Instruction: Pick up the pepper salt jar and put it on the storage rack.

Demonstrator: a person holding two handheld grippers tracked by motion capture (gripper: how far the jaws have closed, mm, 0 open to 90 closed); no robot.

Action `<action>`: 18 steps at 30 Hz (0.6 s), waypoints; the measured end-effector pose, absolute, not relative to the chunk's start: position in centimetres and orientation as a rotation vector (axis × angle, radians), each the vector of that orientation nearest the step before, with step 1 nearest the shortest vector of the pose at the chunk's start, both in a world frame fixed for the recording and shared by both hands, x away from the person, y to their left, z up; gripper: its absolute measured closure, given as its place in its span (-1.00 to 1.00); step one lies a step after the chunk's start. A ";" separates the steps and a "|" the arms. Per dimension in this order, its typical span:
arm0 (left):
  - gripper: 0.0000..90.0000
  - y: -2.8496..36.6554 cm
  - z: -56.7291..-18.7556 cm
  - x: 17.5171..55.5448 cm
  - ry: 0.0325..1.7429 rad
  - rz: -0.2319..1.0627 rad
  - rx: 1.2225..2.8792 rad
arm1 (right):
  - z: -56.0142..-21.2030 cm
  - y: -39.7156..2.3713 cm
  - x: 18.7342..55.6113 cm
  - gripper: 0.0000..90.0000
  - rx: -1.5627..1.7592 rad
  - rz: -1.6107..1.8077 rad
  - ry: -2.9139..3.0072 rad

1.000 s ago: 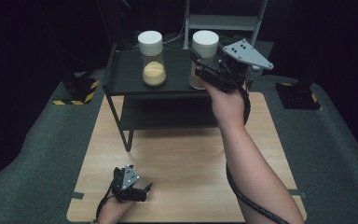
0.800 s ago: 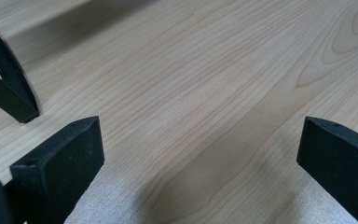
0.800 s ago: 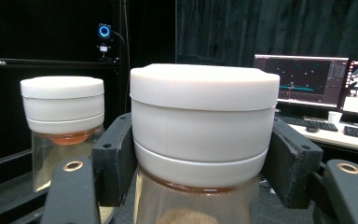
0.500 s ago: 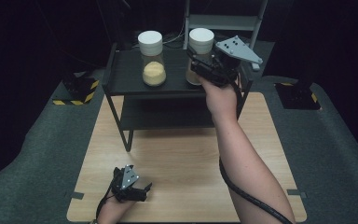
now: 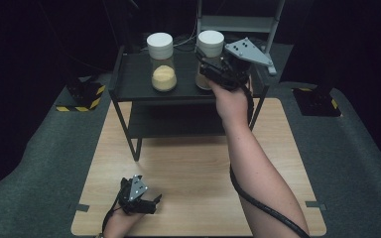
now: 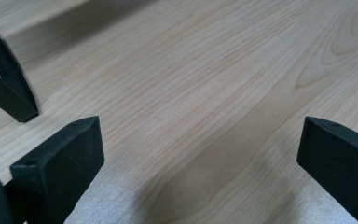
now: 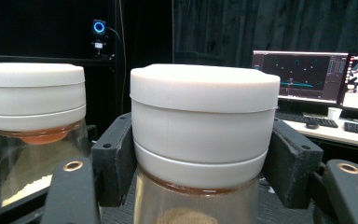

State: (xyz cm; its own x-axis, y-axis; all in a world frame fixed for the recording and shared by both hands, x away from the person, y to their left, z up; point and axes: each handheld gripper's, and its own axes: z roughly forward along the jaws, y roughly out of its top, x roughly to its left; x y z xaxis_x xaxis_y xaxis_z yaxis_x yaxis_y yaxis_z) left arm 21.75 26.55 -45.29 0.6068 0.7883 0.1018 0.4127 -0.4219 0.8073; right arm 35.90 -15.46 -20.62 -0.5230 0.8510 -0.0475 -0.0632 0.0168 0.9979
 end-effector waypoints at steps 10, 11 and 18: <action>-0.98 26.6 -45.2 21.8 0.946 0.612 2.057 | -20.9 -15.3 36.0 -0.25 0.822 1.594 1.571; -0.98 26.6 -45.2 21.8 0.946 0.612 2.057 | -20.9 -15.2 35.9 -0.25 0.820 1.592 1.570; -0.98 26.6 -45.2 21.8 0.942 0.611 2.059 | -21.2 -15.3 35.8 -0.25 0.821 1.598 1.560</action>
State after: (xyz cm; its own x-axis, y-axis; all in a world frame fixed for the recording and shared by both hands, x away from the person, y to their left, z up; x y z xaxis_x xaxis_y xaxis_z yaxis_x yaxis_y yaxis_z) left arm 21.84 26.62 -45.24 0.6104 0.7856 0.1012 0.4134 -0.4249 0.8053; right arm 35.84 -15.29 -21.19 -0.5183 0.8535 -0.0535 -0.0739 0.0176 0.9971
